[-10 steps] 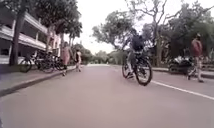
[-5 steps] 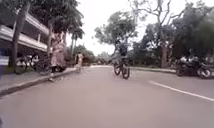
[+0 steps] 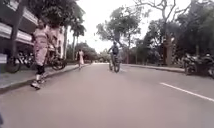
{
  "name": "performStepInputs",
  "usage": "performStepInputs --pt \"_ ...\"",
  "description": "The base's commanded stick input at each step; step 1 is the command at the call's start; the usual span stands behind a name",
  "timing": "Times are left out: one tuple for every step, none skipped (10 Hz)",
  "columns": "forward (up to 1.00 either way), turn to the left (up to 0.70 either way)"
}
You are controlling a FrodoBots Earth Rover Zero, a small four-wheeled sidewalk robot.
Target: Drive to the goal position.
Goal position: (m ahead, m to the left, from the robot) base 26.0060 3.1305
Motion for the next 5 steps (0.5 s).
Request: performStepInputs --pt "1.00 0.00" --pt "1.00 0.00" --pt "1.00 0.00" --pt "1.00 0.00" --pt "1.00 0.00"
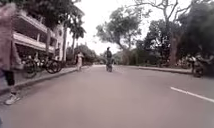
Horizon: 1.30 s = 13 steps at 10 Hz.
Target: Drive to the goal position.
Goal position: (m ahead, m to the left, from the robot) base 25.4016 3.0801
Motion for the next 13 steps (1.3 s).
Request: performStepInputs --pt "1.00 0.00" --pt "1.00 0.00" --pt "1.00 0.00" --pt "1.00 0.00" --pt "1.00 0.00" --pt "1.00 0.00" --pt "1.00 0.00" --pt "1.00 0.00" --pt "1.00 0.00" --pt "1.00 0.00" --pt "1.00 0.00" --pt "1.00 0.00" --pt "1.00 0.00"
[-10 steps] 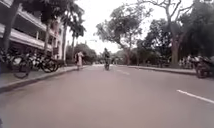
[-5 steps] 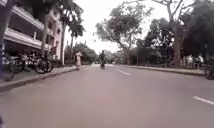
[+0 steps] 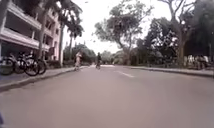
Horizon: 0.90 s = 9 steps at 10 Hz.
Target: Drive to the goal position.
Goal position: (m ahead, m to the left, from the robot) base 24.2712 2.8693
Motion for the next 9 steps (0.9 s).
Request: performStepInputs --pt "1.00 0.00" --pt "1.00 0.00" --pt "1.00 0.00" --pt "1.00 0.00" --pt "1.00 0.00" --pt "1.00 0.00" --pt "1.00 0.00" --pt "1.00 0.00" --pt "1.00 0.00"
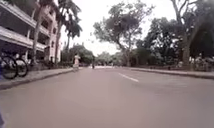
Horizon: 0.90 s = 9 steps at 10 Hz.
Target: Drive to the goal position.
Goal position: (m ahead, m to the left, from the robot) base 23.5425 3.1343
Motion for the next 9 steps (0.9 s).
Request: performStepInputs --pt "1.00 0.00" --pt "1.00 0.00" --pt "1.00 0.00" --pt "1.00 0.00" --pt "1.00 0.00" --pt "1.00 0.00" --pt "1.00 0.00" --pt "1.00 0.00" --pt "1.00 0.00"
